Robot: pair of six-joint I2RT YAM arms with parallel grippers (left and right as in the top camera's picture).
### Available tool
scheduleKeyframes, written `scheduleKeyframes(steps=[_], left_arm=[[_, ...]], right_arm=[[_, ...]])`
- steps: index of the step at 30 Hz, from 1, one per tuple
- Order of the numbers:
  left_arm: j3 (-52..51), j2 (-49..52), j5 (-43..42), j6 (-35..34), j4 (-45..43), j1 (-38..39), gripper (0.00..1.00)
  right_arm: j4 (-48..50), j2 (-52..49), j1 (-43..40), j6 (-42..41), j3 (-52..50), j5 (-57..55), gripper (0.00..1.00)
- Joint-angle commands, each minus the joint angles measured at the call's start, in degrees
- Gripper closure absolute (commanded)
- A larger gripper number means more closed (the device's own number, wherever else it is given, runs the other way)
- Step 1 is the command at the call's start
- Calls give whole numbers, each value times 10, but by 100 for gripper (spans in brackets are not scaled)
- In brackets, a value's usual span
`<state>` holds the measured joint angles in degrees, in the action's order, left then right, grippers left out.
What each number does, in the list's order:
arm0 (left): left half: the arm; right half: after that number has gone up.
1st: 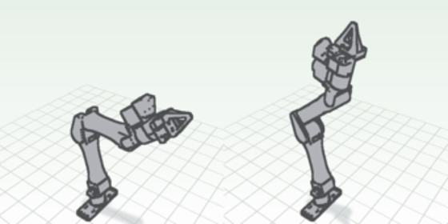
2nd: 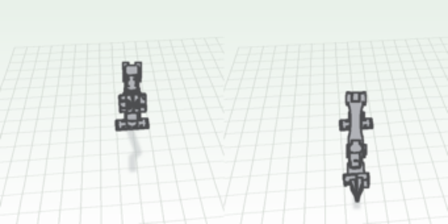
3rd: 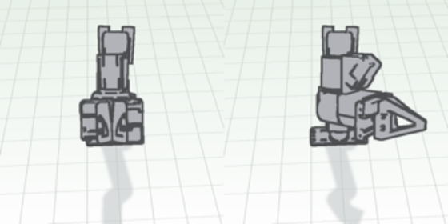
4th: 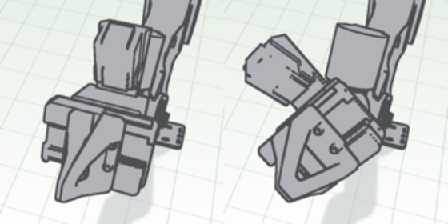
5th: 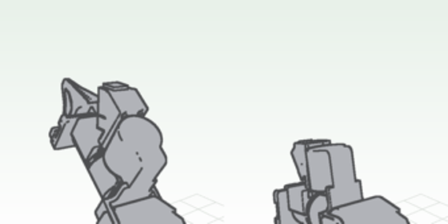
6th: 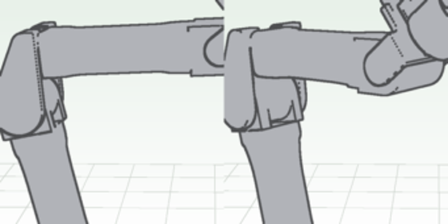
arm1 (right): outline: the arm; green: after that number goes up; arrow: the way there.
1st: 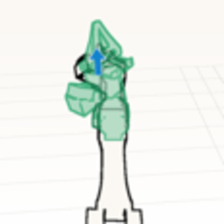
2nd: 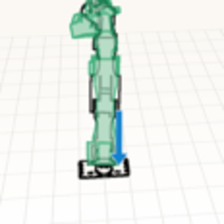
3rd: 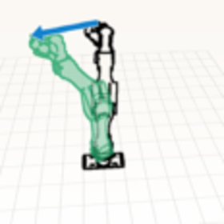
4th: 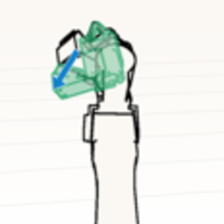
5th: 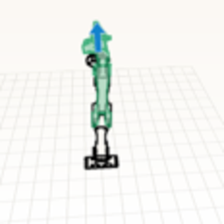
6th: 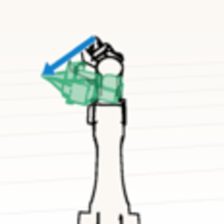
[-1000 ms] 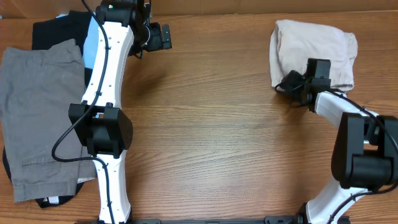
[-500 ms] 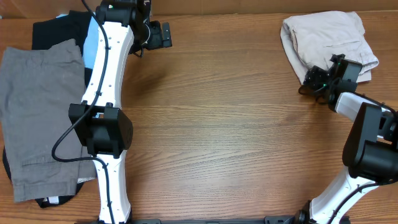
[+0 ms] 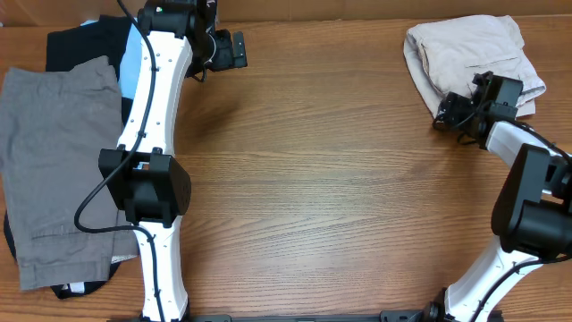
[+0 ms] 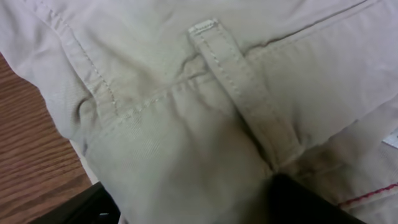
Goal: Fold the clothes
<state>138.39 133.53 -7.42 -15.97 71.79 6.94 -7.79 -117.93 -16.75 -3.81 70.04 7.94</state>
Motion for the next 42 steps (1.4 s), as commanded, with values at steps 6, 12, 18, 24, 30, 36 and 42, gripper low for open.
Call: scheduleKeyframes(steps=[6,12,18,24,30,36,42], left_arm=[[12,-1,5,12,2,2,0],[12,-1,5,12,3,2,0],[12,-1,5,12,3,2,0],[12,-1,5,12,4,2,0],[12,-1,5,12,3,2,0],[12,-1,5,12,3,2,0],[12,-1,5,12,3,2,0]], right_arm=[[-21,-35,58,-20,-10,14,22],[-21,-35,71,-24,-10,12,22],[-55,-16,71,-37,0,11,15],[-197,79,70,-32,76,9,0],[-380,190,71,-32,188,9,0],[-517,280,75,-32,288,12,0],[-561,358,75,-52,315,33,0]])
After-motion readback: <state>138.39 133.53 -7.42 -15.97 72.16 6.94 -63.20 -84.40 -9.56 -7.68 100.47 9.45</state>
